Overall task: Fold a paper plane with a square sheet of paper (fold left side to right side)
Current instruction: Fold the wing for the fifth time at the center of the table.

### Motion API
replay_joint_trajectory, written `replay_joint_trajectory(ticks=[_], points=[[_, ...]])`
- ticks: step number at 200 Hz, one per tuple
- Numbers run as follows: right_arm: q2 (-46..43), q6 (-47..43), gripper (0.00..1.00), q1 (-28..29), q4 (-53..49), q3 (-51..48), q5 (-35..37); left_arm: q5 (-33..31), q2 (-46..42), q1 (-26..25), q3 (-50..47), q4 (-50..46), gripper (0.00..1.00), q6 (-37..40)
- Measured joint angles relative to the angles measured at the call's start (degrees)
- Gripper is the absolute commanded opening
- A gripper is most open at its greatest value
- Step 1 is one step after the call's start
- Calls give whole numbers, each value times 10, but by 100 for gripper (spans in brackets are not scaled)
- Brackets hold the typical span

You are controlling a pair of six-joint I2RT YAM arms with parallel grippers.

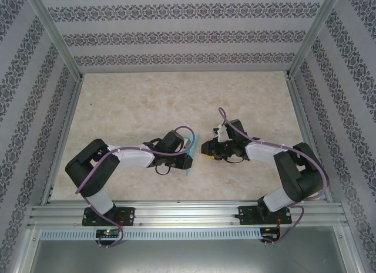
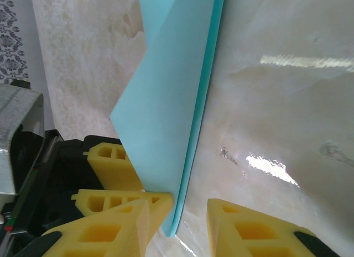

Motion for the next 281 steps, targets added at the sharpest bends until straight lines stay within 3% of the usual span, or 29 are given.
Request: replay_joint_trajectory(ticks=[65,175,281], points=[[60,32,30,33,57,13,8,23,-1,12,-23,44,27,-20],[119,55,26,40,98,54,12,29,-1,14,-31,61,27,-27],[130,26,36,49,44,82,43,29,-1,14,-31,61,27,-27]])
